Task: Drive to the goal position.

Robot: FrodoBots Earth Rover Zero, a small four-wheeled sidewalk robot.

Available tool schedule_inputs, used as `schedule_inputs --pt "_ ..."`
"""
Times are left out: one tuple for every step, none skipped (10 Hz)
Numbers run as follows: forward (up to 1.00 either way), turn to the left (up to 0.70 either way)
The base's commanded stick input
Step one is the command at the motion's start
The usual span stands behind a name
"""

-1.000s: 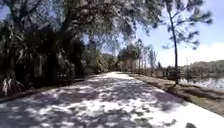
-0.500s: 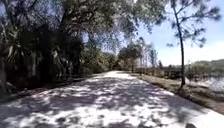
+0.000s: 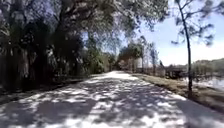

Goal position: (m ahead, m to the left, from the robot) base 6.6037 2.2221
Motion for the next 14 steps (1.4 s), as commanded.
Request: schedule_inputs --pt "0.7 0.0" --pt "0.7 0.0" --pt "0.7 0.0" --pt "0.7 0.0" --pt "0.7 0.0" --pt "0.7 0.0" --pt "0.7 0.0" --pt "0.7 0.0" --pt "0.7 0.0" --pt "0.7 0.0" --pt "0.7 0.0" --pt "0.7 0.0" --pt "0.7 0.0" --pt "0.7 0.0"
